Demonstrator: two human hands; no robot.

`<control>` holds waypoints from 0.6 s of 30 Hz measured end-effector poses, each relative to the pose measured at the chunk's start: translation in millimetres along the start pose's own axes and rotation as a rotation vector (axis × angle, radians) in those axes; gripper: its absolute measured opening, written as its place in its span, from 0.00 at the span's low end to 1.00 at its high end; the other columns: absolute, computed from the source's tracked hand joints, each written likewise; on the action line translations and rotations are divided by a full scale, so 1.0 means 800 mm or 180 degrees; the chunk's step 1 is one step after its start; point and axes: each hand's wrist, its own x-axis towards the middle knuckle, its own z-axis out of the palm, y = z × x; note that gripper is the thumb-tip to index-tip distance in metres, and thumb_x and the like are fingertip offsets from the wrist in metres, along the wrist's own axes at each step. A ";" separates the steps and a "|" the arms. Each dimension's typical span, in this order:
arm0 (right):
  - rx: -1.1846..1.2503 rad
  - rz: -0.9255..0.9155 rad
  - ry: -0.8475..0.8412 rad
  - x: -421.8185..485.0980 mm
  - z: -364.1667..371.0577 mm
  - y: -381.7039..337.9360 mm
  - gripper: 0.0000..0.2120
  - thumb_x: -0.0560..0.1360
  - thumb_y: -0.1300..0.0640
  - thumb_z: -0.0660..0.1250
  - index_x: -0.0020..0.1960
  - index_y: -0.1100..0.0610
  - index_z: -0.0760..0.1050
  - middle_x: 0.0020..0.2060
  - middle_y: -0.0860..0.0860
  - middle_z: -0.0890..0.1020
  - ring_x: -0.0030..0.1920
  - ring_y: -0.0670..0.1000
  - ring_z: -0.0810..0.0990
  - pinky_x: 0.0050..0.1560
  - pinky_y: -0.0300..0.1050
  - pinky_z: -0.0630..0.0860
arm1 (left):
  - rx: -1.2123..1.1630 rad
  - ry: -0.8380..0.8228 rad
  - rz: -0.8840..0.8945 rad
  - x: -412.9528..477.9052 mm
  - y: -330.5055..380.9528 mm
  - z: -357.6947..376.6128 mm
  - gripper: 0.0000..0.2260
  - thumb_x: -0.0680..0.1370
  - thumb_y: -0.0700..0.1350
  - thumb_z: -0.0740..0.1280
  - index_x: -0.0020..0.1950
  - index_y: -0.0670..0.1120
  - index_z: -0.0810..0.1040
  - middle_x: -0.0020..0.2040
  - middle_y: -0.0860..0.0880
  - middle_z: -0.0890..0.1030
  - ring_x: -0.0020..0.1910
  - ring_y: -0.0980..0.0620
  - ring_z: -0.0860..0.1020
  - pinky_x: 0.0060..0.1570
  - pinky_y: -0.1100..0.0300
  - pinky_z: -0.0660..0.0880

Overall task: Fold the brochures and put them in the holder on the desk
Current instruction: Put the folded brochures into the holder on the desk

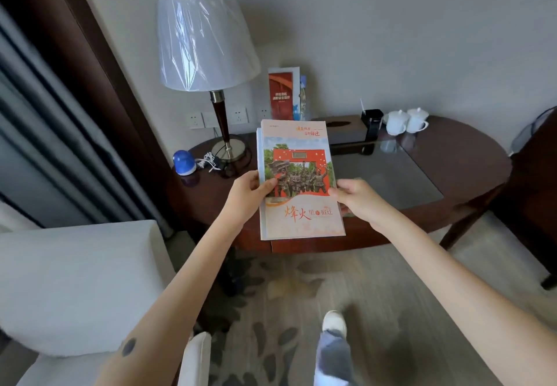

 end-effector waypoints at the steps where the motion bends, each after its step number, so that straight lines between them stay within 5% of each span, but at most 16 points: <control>1: -0.0020 0.0018 -0.0029 0.031 -0.007 0.006 0.13 0.80 0.56 0.58 0.59 0.62 0.74 0.51 0.52 0.81 0.50 0.48 0.79 0.37 0.36 0.74 | 0.0029 0.0015 -0.0045 0.027 -0.008 0.008 0.02 0.78 0.45 0.65 0.50 0.48 0.76 0.46 0.52 0.81 0.45 0.54 0.81 0.44 0.61 0.79; 7: -0.0154 0.0135 -0.0262 0.216 -0.061 0.027 0.13 0.80 0.56 0.58 0.58 0.63 0.75 0.53 0.54 0.82 0.44 0.44 0.79 0.35 0.35 0.73 | 0.0171 0.0097 -0.0392 0.200 -0.038 0.052 0.08 0.78 0.45 0.66 0.54 0.43 0.78 0.50 0.47 0.83 0.48 0.50 0.81 0.49 0.56 0.78; 11: -0.0286 0.0175 -0.0411 0.318 -0.094 0.030 0.13 0.80 0.56 0.58 0.58 0.62 0.76 0.53 0.55 0.82 0.51 0.52 0.80 0.52 0.50 0.77 | 0.0132 0.0184 -0.0605 0.291 -0.051 0.077 0.08 0.77 0.45 0.66 0.54 0.43 0.77 0.49 0.47 0.82 0.48 0.50 0.81 0.50 0.55 0.78; 18: -0.0341 0.0408 -0.0680 0.434 -0.104 0.054 0.13 0.80 0.57 0.59 0.59 0.62 0.75 0.54 0.56 0.82 0.54 0.54 0.80 0.51 0.46 0.77 | 0.0166 0.0234 -0.1050 0.394 -0.092 0.096 0.09 0.77 0.43 0.67 0.55 0.42 0.78 0.53 0.43 0.83 0.50 0.46 0.81 0.54 0.48 0.78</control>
